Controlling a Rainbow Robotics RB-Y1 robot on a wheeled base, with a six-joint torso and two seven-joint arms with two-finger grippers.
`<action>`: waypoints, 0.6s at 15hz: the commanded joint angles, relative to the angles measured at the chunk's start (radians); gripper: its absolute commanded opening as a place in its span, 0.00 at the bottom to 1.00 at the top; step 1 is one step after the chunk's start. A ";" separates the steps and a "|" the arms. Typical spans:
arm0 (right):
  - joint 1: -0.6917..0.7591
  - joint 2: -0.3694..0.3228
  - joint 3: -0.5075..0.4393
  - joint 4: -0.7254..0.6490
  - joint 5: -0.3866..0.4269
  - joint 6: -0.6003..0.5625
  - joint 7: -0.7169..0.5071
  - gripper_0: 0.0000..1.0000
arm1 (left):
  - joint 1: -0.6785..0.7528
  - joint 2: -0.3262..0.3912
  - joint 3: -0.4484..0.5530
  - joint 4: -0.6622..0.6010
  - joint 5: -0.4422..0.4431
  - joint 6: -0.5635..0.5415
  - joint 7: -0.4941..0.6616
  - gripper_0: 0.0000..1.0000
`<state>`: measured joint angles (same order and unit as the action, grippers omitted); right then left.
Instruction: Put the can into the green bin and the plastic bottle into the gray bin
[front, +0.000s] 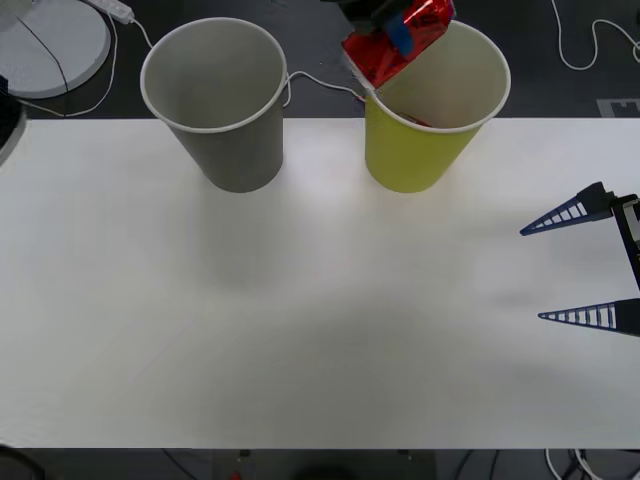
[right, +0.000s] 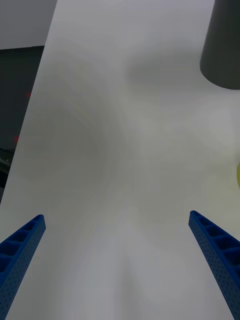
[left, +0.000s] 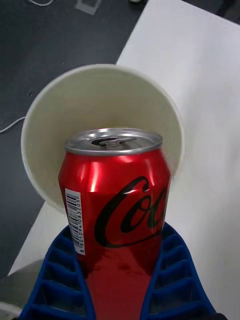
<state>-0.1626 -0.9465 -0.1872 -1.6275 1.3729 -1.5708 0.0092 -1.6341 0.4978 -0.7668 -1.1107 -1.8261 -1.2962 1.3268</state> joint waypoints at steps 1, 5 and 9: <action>0.000 0.000 0.000 0.000 0.000 0.000 0.000 1.00 | -0.086 -0.137 0.000 0.203 -0.075 0.061 -0.001 0.00; 0.000 0.000 0.000 0.000 0.000 0.000 0.000 1.00 | -0.128 -0.262 0.000 0.348 -0.179 0.149 -0.001 0.00; 0.000 0.000 0.000 0.000 0.000 0.000 0.000 1.00 | -0.132 -0.298 0.001 0.397 -0.193 0.193 -0.017 0.00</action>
<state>-0.1626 -0.9465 -0.1871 -1.6276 1.3729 -1.5708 0.0092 -1.7656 0.1998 -0.7664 -0.7147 -2.0186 -1.1038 1.3151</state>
